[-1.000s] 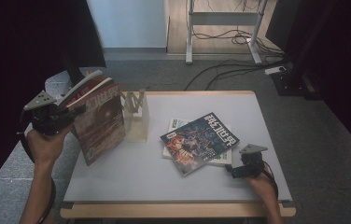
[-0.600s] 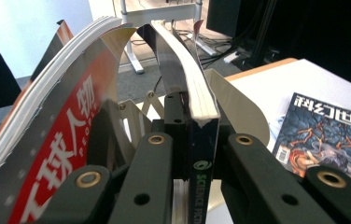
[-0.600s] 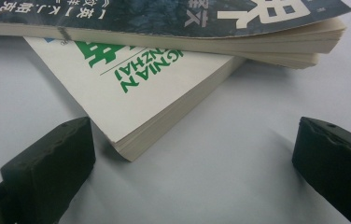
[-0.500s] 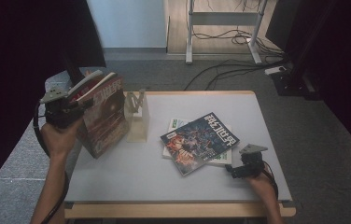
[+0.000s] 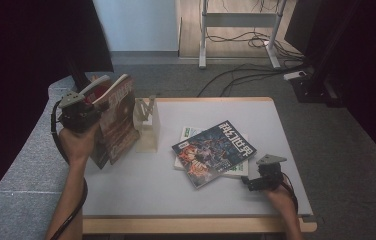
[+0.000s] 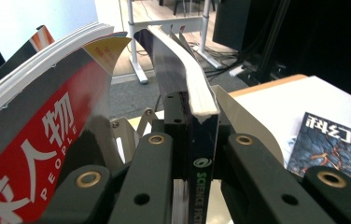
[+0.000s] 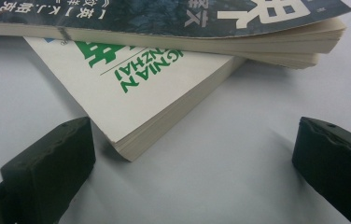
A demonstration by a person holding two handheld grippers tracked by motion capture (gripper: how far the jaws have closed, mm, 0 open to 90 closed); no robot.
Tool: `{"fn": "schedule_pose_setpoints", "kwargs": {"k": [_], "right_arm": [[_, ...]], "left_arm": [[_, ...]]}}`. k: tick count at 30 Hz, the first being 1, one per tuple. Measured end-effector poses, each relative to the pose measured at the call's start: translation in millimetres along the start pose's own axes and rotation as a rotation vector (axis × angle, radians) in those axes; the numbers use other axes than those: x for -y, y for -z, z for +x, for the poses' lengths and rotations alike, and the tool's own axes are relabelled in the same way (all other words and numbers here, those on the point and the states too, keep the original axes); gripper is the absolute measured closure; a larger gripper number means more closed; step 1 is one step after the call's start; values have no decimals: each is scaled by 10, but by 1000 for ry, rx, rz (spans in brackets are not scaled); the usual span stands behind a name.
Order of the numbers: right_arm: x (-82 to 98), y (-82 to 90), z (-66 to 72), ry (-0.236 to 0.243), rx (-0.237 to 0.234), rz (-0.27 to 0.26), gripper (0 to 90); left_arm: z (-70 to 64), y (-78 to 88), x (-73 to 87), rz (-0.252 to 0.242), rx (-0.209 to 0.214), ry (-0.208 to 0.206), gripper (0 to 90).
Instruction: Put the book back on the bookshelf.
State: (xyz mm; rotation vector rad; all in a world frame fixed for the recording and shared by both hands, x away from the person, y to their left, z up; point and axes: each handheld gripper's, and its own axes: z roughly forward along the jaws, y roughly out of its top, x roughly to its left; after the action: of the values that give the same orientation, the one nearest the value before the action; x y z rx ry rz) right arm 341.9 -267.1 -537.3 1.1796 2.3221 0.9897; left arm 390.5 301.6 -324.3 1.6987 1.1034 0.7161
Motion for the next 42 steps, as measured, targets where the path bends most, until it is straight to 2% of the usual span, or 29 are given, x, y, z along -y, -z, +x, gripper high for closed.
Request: {"fn": "schedule_pose_setpoints", "kwargs": {"k": [8, 16, 21, 24, 26, 29, 31, 34, 36, 42], "right_arm": [[1, -2, 0, 0, 1, -3, 0], [1, -2, 1, 0, 1, -2, 0], [1, -2, 1, 0, 2, -2, 0], [2, -2, 1, 1, 2, -3, 0], [2, -2, 1, 1, 2, -3, 0], [2, -2, 1, 1, 1, -3, 0], [2, -2, 1, 2, 1, -3, 0], [2, -2, 1, 1, 2, -3, 0], [2, -2, 1, 2, 1, -3, 0], [2, -2, 2, 0, 2, -4, 0]], "left_arm": [[49, -25, 154, -50, -7, 31, 841], [118, 89, 272, -24, -1, 24, 836], [140, 149, 396, -36, 6, 41, 832], [136, 167, 412, -38, 4, 40, 830], [116, 156, 409, -29, 0, 25, 820], [65, 123, 444, -1, -32, -20, 791], [58, 103, 493, 14, -45, -29, 780], [66, 84, 596, 25, -41, -12, 777], [59, 72, 668, 43, -54, -22, 768], [42, 19, 885, 85, -66, -11, 768]]}}
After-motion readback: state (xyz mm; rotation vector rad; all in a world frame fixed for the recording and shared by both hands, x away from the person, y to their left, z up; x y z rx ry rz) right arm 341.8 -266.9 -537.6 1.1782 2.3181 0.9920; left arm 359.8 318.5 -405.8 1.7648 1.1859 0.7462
